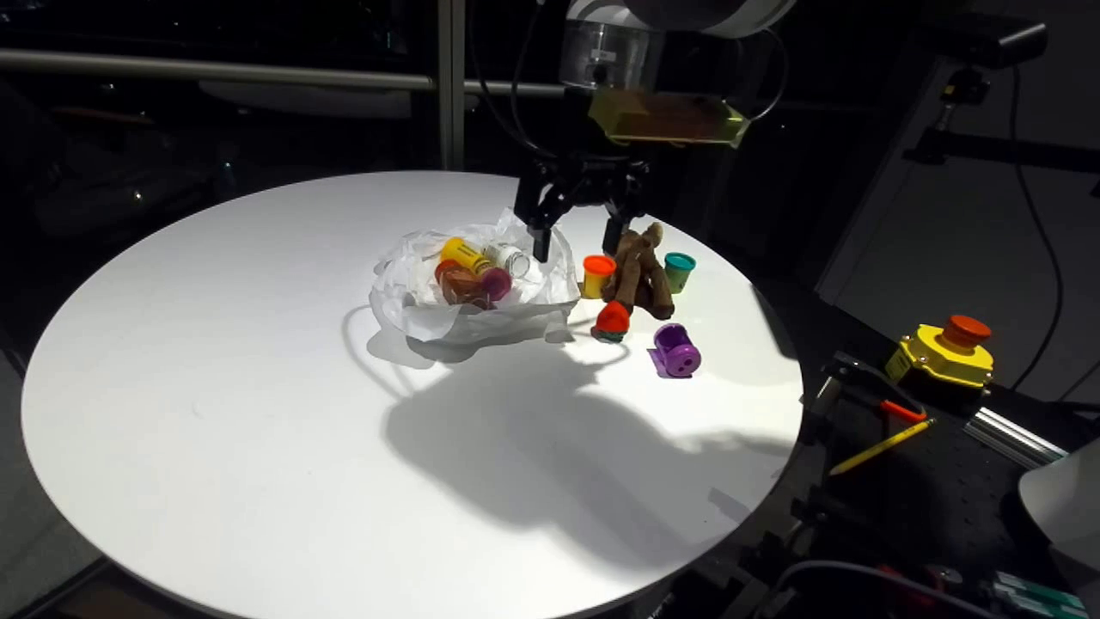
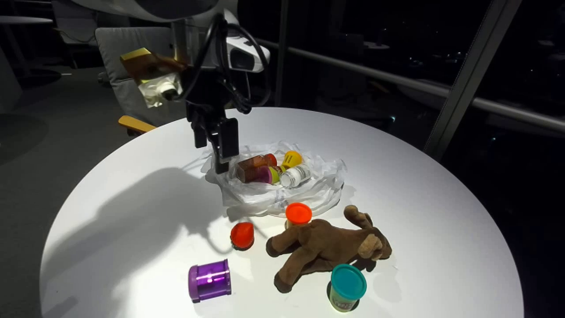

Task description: Put all the objects on the table in the white plastic bag

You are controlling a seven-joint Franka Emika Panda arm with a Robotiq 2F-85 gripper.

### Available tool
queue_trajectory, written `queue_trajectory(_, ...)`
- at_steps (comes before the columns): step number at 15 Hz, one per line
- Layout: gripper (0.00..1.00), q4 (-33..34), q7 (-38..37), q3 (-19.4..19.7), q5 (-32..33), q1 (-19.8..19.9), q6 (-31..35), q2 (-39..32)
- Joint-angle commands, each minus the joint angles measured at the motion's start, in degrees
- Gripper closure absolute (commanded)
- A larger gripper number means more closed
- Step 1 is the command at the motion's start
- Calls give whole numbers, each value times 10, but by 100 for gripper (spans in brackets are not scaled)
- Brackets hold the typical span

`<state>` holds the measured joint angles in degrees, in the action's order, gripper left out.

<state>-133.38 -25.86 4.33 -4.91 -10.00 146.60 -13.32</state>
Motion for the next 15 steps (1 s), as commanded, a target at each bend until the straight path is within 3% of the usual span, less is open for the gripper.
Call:
queue_trajectory(1,0,-40,41,-28,-51,39,11,19)
queue_trajectory(11,0,-10,51,-23,-60,69,18,-83)
queue_trajectory(15,0,13,32,-1,-36,62,21,-122)
